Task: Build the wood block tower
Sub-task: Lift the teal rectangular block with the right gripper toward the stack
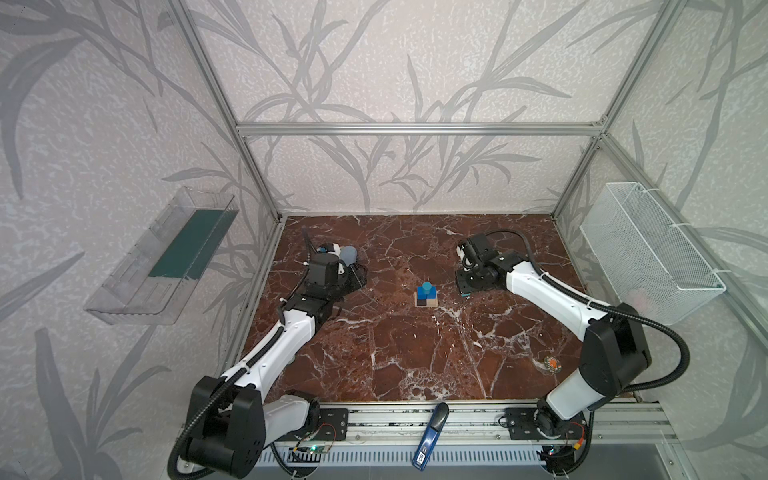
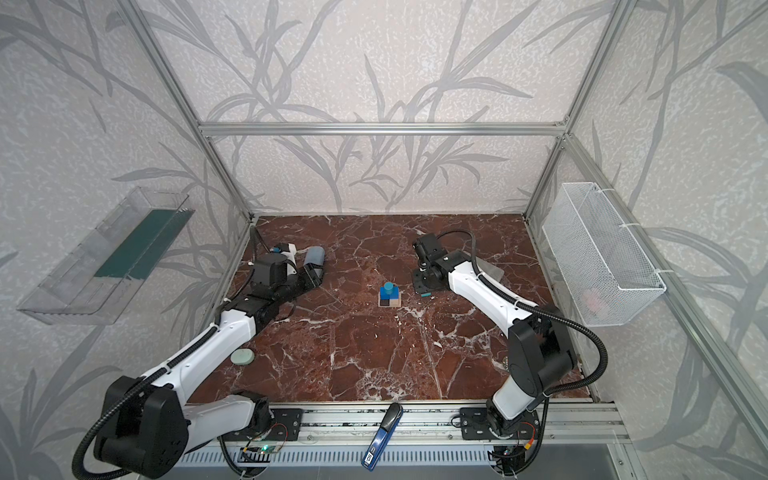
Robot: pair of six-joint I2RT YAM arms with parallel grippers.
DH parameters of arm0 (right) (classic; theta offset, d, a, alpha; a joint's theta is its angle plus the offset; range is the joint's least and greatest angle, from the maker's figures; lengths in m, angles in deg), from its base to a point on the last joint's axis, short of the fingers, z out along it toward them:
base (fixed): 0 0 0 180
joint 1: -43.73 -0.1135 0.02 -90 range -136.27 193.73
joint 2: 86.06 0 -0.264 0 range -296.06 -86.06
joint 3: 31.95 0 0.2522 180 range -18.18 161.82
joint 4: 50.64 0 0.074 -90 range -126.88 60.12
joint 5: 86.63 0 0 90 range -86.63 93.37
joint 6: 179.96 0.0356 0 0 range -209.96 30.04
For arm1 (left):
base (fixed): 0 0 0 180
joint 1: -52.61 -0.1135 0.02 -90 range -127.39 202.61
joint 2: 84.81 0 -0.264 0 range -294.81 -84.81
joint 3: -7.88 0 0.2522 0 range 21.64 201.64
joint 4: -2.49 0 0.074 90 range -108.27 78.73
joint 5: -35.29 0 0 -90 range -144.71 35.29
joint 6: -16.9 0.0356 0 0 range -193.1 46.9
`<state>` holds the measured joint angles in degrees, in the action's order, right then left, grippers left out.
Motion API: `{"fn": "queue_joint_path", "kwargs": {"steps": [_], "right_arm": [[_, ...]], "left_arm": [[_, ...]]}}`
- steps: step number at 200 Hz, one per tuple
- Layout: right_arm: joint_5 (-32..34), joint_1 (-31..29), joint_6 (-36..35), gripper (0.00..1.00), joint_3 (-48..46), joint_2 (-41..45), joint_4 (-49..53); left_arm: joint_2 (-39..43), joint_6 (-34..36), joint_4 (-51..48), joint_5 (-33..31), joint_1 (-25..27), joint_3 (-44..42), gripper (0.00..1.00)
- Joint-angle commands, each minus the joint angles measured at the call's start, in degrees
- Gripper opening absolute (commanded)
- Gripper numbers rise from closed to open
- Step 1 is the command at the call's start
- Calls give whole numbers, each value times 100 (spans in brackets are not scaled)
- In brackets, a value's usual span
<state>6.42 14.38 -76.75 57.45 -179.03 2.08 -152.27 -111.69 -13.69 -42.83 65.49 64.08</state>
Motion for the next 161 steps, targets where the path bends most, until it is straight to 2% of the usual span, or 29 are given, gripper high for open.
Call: {"fn": "queue_joint_path", "kwargs": {"steps": [1, 50, 109, 161], "right_arm": [[-290, 21, -990, 22, 535, -72, 308], [-1047, 30, -2096, 21, 1826, -755, 837], [-1793, -14, -3100, 17, 3213, -1545, 1340], [-2044, -171, -3993, 10, 4048, -1997, 1916]], "left_arm": [[206, 13, -9, -29, -47, -53, 54], [233, 27, -31, -44, -58, -56, 54], [174, 71, -82, -170, -73, -25, 54], [140, 98, -145, -223, -76, 18, 54]]}}
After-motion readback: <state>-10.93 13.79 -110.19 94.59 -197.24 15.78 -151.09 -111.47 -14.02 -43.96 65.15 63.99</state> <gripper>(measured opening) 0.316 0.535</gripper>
